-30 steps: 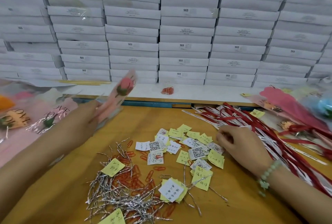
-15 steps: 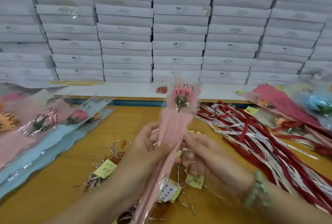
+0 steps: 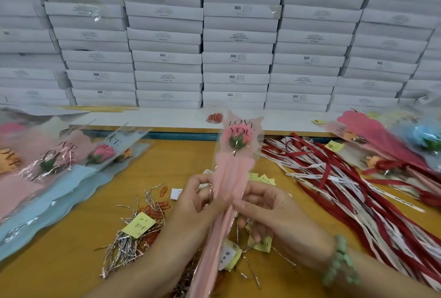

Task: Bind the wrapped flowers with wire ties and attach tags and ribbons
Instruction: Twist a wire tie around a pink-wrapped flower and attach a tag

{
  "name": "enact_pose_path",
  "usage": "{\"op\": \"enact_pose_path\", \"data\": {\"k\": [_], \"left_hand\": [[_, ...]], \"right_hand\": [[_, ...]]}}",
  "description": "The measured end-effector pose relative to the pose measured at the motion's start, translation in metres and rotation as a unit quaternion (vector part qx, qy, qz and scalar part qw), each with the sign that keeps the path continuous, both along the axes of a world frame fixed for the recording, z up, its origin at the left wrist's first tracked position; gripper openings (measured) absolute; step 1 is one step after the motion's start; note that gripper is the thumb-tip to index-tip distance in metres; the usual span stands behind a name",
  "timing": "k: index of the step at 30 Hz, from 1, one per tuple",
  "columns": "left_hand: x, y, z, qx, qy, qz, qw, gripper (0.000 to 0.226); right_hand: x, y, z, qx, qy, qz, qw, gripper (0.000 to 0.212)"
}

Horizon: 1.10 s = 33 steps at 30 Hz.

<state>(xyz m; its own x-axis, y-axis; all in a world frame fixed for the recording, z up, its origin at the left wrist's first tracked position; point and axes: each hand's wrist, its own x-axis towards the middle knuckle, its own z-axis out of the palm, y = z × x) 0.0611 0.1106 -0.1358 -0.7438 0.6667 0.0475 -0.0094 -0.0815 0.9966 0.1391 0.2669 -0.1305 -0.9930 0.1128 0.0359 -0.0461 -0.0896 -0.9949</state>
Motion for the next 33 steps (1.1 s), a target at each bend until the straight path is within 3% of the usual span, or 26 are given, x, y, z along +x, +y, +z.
{"op": "enact_pose_path", "data": {"k": [4,8,17,23,33], "left_hand": [[-0.004,-0.006,0.001,-0.012,-0.024,-0.012,1.000,0.020],[-0.008,-0.010,0.002,-0.016,-0.037,-0.029,0.999,0.012],[-0.007,-0.009,0.006,-0.003,-0.095,-0.081,0.992,0.016],[-0.004,-0.008,0.003,0.020,-0.111,-0.110,0.987,0.005],[-0.004,-0.007,0.004,0.012,-0.052,-0.097,0.994,0.025]], "right_hand": [[-0.001,0.010,-0.001,0.038,-0.006,-0.028,0.999,0.030],[-0.001,0.015,-0.001,0.005,0.006,-0.027,1.000,0.032],[-0.002,0.016,-0.002,-0.013,-0.005,0.013,1.000,0.034],[-0.001,0.012,-0.003,-0.031,-0.009,0.012,0.999,0.028],[-0.002,0.009,0.001,-0.067,-0.035,-0.006,0.997,0.059]]}}
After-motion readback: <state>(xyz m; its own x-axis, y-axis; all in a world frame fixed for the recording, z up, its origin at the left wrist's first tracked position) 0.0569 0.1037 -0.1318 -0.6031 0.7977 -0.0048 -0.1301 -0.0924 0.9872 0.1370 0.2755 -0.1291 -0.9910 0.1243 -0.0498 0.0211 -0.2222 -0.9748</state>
